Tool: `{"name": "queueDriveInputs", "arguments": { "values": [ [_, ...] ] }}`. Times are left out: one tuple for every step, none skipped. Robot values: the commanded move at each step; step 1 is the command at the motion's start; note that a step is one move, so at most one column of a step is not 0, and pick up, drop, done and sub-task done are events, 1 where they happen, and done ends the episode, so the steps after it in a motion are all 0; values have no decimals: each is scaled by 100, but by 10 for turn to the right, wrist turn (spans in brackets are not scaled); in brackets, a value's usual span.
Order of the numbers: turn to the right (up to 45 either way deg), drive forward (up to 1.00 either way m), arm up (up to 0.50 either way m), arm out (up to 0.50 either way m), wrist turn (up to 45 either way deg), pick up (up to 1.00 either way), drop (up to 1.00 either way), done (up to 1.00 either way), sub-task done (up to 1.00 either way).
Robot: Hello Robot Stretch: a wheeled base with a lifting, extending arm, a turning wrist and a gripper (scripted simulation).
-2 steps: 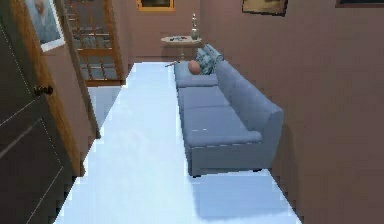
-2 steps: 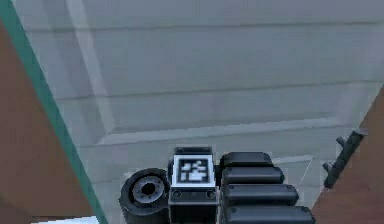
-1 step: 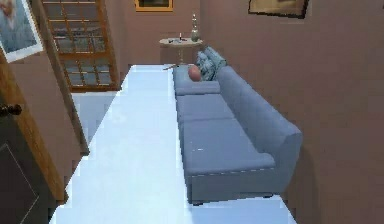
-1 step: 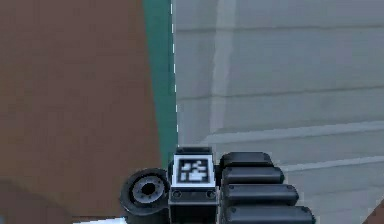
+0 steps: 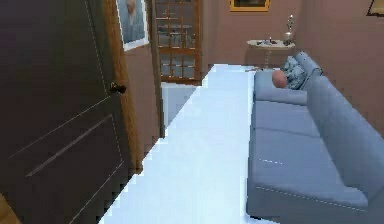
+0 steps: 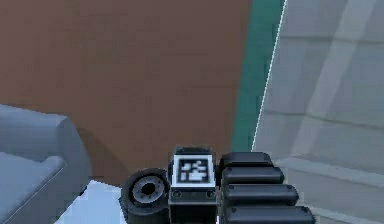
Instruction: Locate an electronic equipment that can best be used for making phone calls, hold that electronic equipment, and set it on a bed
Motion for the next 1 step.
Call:
{"name": "queueDriveInputs", "arguments": {
  "values": [
    [0, 100, 0, 0, 0, 0, 0, 0, 0]
  ]
}}
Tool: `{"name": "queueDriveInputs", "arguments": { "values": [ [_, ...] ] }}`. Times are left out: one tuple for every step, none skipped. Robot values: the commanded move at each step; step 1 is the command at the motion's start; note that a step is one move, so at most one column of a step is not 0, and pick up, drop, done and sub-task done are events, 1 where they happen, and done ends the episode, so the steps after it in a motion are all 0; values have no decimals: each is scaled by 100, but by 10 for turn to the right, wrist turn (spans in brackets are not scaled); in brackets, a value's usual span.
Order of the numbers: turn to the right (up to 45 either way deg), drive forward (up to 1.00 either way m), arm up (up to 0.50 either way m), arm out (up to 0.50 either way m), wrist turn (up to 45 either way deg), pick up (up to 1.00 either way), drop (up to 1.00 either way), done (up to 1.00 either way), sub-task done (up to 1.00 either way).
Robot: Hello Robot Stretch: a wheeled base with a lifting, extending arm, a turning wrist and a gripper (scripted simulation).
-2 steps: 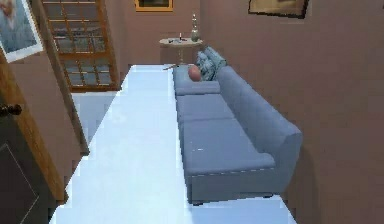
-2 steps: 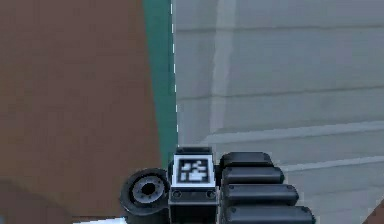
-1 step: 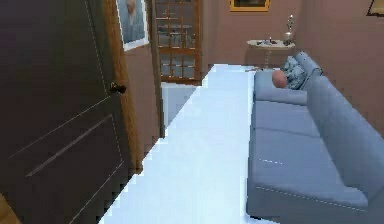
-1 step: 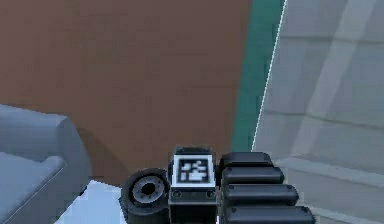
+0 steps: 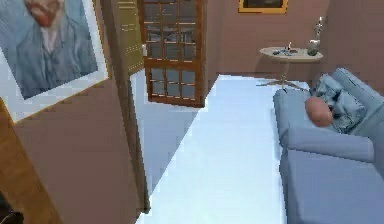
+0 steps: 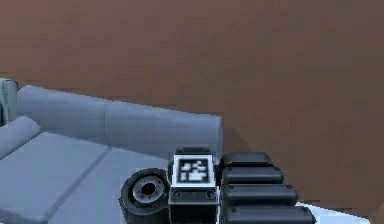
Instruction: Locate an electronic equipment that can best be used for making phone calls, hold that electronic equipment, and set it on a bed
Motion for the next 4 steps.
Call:
{"name": "queueDriveInputs", "arguments": {
  "values": [
    [0, 100, 0, 0, 0, 0, 0, 0, 0],
    [-270, 0, 0, 0, 0, 0, 0, 0, 0],
    [0, 100, 0, 0, 0, 0, 0, 0, 0],
    [-30, 0, 0, 0, 0, 0, 0, 0, 0]
  ]
}}
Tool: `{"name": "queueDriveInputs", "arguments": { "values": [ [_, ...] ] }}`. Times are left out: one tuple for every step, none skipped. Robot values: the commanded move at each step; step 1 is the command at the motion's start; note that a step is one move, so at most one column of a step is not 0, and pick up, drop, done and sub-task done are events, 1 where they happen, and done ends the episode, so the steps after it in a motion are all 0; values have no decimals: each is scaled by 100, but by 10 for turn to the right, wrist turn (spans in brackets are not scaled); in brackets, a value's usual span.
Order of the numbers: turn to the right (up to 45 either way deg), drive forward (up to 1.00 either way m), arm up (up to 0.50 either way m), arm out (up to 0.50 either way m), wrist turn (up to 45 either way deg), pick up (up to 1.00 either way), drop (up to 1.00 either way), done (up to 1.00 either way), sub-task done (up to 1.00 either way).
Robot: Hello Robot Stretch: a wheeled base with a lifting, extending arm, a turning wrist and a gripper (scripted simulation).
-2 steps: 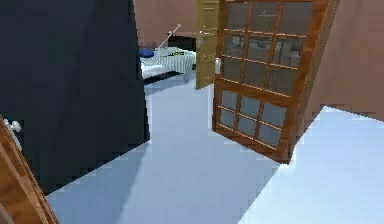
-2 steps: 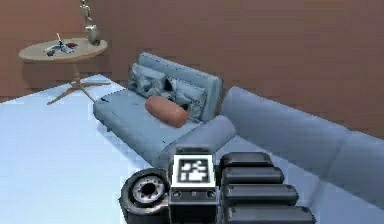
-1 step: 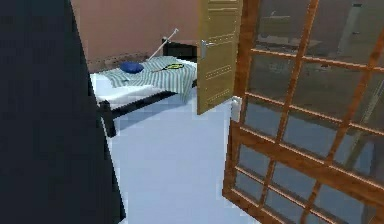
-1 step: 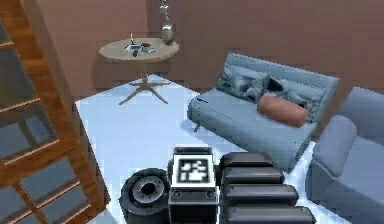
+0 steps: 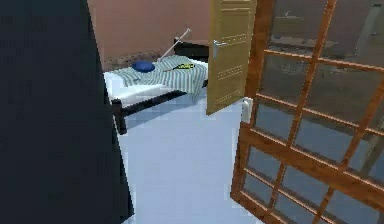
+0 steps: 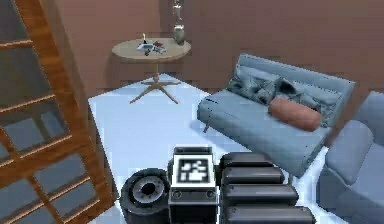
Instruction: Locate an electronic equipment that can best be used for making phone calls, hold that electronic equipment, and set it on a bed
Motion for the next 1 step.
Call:
{"name": "queueDriveInputs", "arguments": {
  "values": [
    [0, 100, 0, 0, 0, 0, 0, 0, 0]
  ]
}}
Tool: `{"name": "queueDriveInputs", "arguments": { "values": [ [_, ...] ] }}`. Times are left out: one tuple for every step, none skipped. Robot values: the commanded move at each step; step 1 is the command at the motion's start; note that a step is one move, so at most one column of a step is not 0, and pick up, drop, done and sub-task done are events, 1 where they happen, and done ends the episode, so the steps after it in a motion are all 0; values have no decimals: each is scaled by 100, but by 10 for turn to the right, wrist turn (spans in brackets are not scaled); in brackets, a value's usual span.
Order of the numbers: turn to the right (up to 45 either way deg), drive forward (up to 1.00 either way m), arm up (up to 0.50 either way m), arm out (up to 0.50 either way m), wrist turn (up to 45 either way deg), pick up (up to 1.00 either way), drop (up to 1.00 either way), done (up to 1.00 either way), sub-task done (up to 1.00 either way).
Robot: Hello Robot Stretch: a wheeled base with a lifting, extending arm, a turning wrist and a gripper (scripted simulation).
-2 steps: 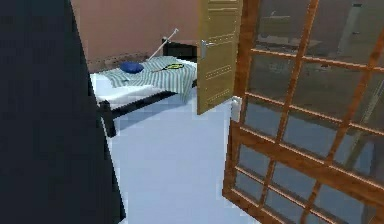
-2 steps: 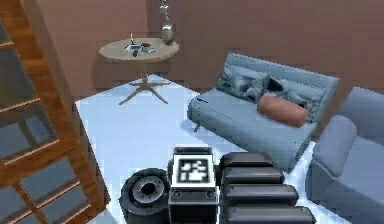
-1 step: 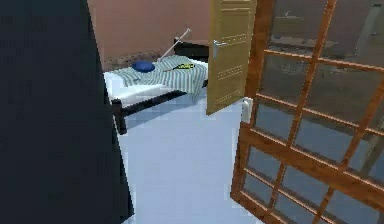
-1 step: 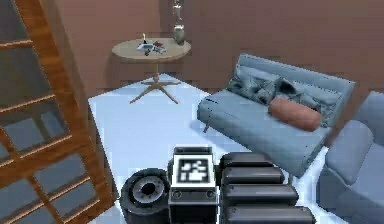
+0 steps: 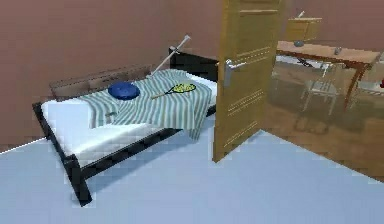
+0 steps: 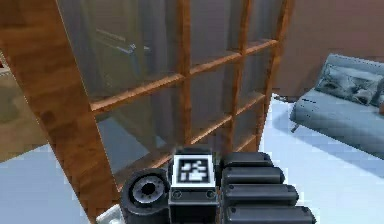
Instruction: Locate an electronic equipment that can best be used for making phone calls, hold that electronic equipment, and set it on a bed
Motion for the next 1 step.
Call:
{"name": "queueDriveInputs", "arguments": {
  "values": [
    [0, 15, 0, 0, 0, 0, 0, 0, 0]
  ]
}}
